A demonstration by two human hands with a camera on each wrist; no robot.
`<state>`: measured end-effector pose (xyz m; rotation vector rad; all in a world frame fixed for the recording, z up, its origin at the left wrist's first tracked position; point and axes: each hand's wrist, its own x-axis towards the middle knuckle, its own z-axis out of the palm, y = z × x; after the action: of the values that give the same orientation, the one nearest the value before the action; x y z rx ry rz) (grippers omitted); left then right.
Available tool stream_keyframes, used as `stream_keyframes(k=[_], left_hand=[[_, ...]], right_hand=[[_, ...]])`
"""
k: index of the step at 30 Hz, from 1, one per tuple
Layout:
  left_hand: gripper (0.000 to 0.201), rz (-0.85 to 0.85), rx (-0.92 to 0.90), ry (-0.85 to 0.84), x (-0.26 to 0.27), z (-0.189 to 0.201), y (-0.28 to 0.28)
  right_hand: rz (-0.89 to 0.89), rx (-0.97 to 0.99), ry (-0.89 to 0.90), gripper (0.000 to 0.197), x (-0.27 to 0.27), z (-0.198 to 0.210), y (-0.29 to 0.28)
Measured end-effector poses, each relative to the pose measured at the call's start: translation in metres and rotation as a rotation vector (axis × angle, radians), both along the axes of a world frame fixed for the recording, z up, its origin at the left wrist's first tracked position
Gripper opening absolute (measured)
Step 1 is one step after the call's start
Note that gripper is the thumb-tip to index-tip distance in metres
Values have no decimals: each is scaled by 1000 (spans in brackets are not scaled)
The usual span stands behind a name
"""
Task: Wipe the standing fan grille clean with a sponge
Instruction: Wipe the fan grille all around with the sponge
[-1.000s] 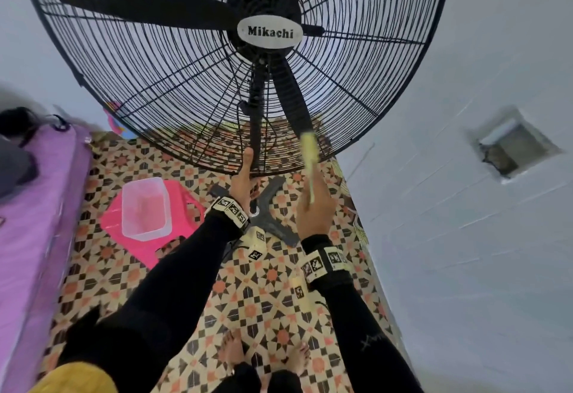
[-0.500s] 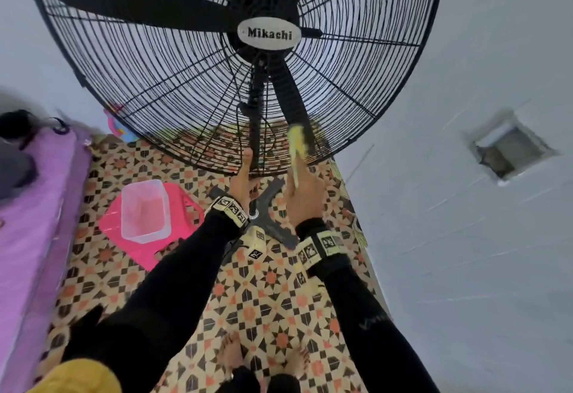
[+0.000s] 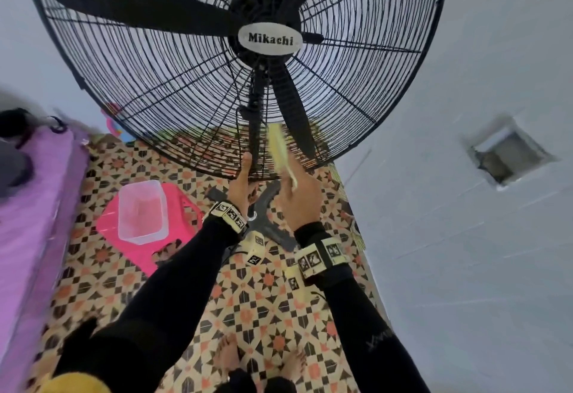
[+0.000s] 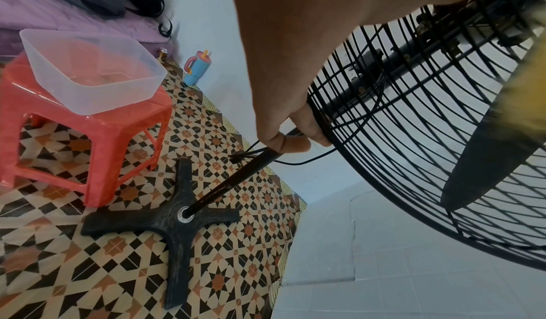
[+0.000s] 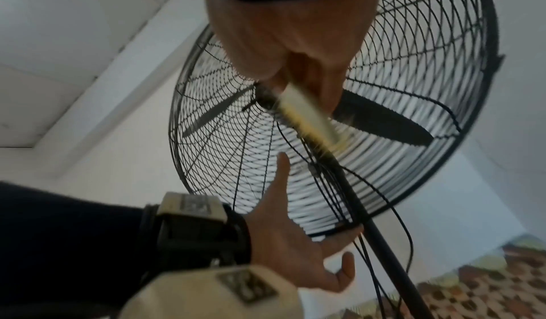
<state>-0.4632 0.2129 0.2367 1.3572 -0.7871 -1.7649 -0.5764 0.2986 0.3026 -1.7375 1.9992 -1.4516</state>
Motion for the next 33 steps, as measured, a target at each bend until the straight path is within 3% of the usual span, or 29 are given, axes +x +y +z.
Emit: stream_keyframes(k=[3,7,8,12,13,16,18,21,22,24,27,33], left_hand=[[58,-9,-15,21,3,3,0],[74,-30,-2,-4,0,-7,-6],[75,-31,-2,0,0,-8,-6],[74,-57,1,37,3,2,0],[71,-52,5,38,2,2,-1],[62,-37,-6,-5,1,-1,-6],[63,-27,-6,-14,2,-8,-6],[88,-61,-5,-10,3,-2,-1],[86,-62,-9,-3,3,3,2],[76,-64,-21,14,2,12,3],[84,-50,-21,9,1,10,1],[84,-50,-3,7,1,13,2]], right_hand=[[-231,-25,-89,41,-1,10,-7],[134,13,-43,51,9,14,-4],[156,5,-43,47,10,15,-2],[-165,-111,-115,37,9,21,-9],[-174,-99,-88,37,10,24,-12],[44,-69,3,38,12,27,-14],[85,-76,9,36,2,30,-15],[-168,-99,-42,39,-7,27,-17],[-205,-92,-35,38,-5,26,-16],[-108,-66,12,40,4,21,-15],[39,-54,-13,38,3,26,-20],[-293,-59,-247,37,-21,31,-21]])
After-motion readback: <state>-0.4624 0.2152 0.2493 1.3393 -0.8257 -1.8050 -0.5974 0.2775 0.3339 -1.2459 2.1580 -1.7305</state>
